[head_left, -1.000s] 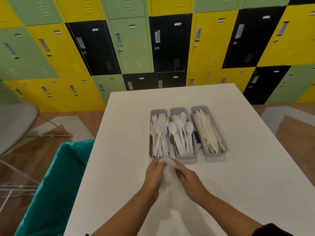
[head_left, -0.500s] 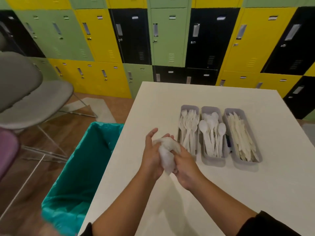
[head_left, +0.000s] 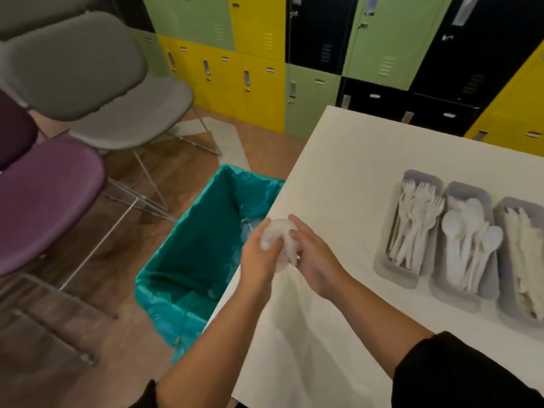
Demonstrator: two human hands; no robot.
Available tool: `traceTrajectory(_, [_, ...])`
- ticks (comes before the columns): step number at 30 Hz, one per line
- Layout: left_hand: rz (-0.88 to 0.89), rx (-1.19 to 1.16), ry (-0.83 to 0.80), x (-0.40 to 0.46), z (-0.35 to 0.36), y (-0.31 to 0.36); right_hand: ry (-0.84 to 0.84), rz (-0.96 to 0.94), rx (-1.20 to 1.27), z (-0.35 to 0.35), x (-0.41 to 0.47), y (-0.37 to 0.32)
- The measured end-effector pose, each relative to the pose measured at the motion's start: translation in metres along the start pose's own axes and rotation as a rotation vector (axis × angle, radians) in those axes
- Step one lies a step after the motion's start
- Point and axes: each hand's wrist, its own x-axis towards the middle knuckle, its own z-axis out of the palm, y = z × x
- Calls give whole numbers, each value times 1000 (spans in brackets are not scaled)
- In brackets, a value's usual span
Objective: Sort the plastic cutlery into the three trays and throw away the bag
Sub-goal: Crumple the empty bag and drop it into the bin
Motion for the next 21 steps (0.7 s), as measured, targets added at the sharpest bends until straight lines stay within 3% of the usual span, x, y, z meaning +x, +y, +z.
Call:
traceTrajectory(3, [-49, -1, 57, 20, -39, -9, -78, 15, -150, 19, 20, 0])
traceTrajectory(8, [-104, 104, 206, 55, -91, -23, -33, -46, -296, 58, 61, 7])
traceTrajectory(11, [-181, 189, 141, 84, -114, -31, 16, -38, -414, 83, 88, 16])
traceTrajectory(16, [-333, 287, 143, 126, -143, -43, -81, 219, -374, 125, 126, 29])
traceTrajectory(21, [-495, 587, 46, 140, -149, -47, -57, 400, -383, 136, 147, 39])
